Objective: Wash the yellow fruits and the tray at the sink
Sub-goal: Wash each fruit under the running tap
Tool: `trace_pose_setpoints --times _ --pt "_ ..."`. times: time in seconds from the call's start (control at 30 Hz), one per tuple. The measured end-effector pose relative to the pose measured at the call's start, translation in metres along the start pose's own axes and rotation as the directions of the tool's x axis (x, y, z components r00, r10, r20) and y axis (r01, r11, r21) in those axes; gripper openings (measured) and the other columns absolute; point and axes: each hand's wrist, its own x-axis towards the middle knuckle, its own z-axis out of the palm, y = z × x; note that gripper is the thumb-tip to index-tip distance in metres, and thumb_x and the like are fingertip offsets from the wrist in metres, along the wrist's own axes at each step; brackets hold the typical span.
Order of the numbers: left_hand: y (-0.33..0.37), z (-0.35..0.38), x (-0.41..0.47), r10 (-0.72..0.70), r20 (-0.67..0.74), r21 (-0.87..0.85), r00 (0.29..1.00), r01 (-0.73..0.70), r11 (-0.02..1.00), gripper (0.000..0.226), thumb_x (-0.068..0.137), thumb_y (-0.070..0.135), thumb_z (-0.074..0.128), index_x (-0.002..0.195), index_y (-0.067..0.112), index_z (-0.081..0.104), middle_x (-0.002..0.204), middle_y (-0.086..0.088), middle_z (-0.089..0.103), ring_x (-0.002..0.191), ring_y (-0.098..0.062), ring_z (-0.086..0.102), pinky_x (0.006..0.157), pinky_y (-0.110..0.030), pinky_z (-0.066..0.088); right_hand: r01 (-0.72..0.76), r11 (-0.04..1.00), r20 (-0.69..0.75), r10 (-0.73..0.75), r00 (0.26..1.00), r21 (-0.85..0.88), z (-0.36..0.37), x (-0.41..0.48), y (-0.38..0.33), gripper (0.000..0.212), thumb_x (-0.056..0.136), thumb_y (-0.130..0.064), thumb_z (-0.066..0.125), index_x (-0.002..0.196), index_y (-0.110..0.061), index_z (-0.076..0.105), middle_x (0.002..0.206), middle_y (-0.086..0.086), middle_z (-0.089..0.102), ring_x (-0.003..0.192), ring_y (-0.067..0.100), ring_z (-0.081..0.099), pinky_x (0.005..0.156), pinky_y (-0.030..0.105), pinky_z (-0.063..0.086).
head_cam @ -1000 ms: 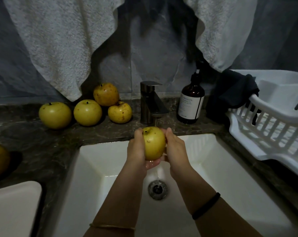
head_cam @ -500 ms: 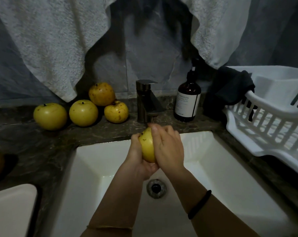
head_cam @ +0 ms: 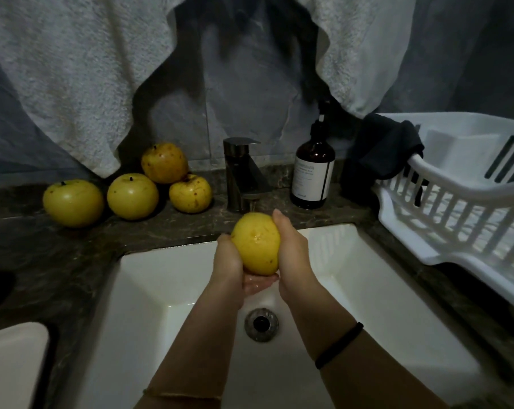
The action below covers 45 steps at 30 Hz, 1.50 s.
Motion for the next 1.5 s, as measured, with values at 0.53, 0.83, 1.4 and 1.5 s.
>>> trace_pose_setpoints --times 0.53,0.83,1.4,1.5 --pt "0.004 0.003 -0.011 0.483 0.096 0.323 0.871 -0.486 0.812 0.035 0.098 0.055 0.027 0.121 0.030 0.036 0.088 -0.003 0.057 0.049 -0.016 0.064 0.061 -0.034 0.057 0.232 0.971 0.095 -0.227 0.969 -0.050 -0.002 -0.007 0.004 0.048 0.094 -0.057 0.035 0.129 -0.027 0.047 0.121 0.002 0.056 0.110 0.017 0.055 0.095 0.036 0.047" --pt "0.007 -0.001 -0.011 0.259 0.164 0.180 0.952 -0.287 0.941 0.062 0.091 0.065 0.033 0.132 0.020 0.042 0.083 -0.013 0.068 0.058 -0.024 0.067 0.053 -0.031 0.056 0.271 0.958 0.163 -0.255 0.953 -0.092 0.001 -0.010 0.004 0.049 0.097 -0.046 0.040 0.141 -0.026 0.032 0.133 0.004 0.045 0.115 0.020 0.051 0.096 0.038 0.048" --pt "0.005 -0.003 -0.002 0.280 0.117 0.238 0.953 -0.301 0.923 0.070 0.086 0.072 0.033 0.134 0.022 0.044 0.096 -0.014 0.068 0.058 -0.020 0.070 0.062 -0.033 0.058 0.139 0.990 0.188 -0.130 0.973 -0.035 0.000 -0.007 0.005 0.045 0.094 -0.018 0.044 0.138 -0.023 0.035 0.125 0.012 0.050 0.100 0.023 0.056 0.075 0.032 0.050" --pt "0.005 0.000 -0.006 0.317 0.109 0.268 0.942 -0.335 0.903 0.062 0.089 0.069 0.032 0.132 0.025 0.042 0.091 -0.013 0.066 0.054 -0.019 0.066 0.061 -0.032 0.056 0.104 0.994 0.171 -0.108 0.979 0.036 -0.001 -0.006 0.006 0.046 0.092 -0.015 0.044 0.137 -0.021 0.039 0.126 0.017 0.051 0.106 0.030 0.055 0.074 0.036 0.049"
